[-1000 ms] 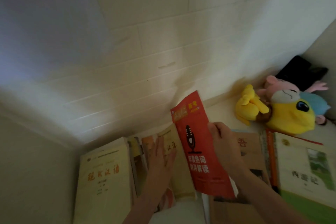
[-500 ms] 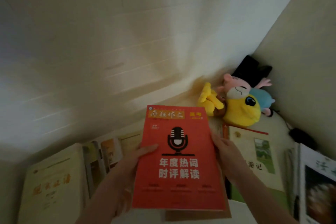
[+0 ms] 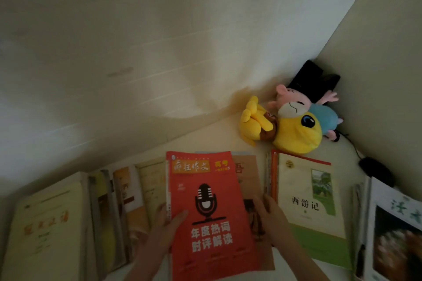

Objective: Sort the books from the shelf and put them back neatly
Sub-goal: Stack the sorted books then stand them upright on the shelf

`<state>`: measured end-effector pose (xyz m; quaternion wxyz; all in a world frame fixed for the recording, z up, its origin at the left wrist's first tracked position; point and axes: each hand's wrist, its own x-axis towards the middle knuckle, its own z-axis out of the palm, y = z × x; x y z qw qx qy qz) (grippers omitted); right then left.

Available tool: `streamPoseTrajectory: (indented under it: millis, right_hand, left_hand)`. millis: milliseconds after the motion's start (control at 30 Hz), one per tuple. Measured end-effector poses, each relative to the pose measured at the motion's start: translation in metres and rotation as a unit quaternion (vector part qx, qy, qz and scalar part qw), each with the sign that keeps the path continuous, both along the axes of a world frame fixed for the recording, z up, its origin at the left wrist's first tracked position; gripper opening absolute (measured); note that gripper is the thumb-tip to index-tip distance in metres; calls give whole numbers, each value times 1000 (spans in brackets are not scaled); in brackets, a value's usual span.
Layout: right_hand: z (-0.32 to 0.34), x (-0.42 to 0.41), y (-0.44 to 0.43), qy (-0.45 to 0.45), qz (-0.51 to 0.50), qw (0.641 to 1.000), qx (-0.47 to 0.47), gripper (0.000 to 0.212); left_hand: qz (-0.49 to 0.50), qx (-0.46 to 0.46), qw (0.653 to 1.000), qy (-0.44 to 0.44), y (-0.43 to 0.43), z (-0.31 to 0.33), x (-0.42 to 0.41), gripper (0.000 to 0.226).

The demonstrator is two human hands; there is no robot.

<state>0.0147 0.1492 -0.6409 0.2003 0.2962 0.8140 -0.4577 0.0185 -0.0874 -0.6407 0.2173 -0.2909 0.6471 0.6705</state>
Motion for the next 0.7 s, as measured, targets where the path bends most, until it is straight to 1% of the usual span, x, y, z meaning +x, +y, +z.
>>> streamPoseTrajectory:
  millis: [33, 67, 133, 167, 233, 267, 300, 367, 467, 533, 633, 700]
  right_hand:
    - [1, 1, -1, -8, -5, 1000, -15, 69]
    - [-1, 2, 0, -4, -10, 999, -30, 64]
    - [-1, 5, 4, 23, -15, 998, -64, 61]
    - [-3, 7, 7, 33, -11, 997, -69, 60]
    - [-7, 11, 12, 33, 4, 998, -62, 61]
    - [-10, 13, 13, 33, 12, 998, -55, 63]
    - [-11, 15, 13, 36, 16, 998, -52, 64]
    - [-16, 18, 13, 46, 6, 997, -65, 65]
    - [-19, 21, 14, 72, -16, 994, -83, 63]
    - [-20, 24, 14, 89, -24, 991, -96, 63]
    - [-21, 28, 9, 99, -17, 988, -117, 64]
    - [-22, 27, 5, 125, -4, 986, -108, 66]
  left_hand:
    - [-24, -43, 998, 37, 11, -6, 0, 35]
    - [-58, -85, 992, 70, 22, -8, -1, 46]
    - [-143, -154, 972, 101, 39, -15, 1, 92]
    - [-161, -178, 965, 108, 45, -18, 2, 110]
    - [-159, -210, 959, 107, 52, -17, 4, 126]
    - [-135, -206, 965, 95, 54, -14, 3, 128]
    - [-100, -187, 974, 81, 55, -12, 1, 123]
    - [-33, -156, 985, 67, 54, -12, -3, 102]
    - [9, -141, 988, 65, 51, -9, -11, 76]
    - [24, -112, 991, 75, 51, -8, -16, 59]
    - [17, -69, 993, 99, 54, -4, -20, 59]
    - [8, -56, 993, 107, 53, -5, -18, 53]
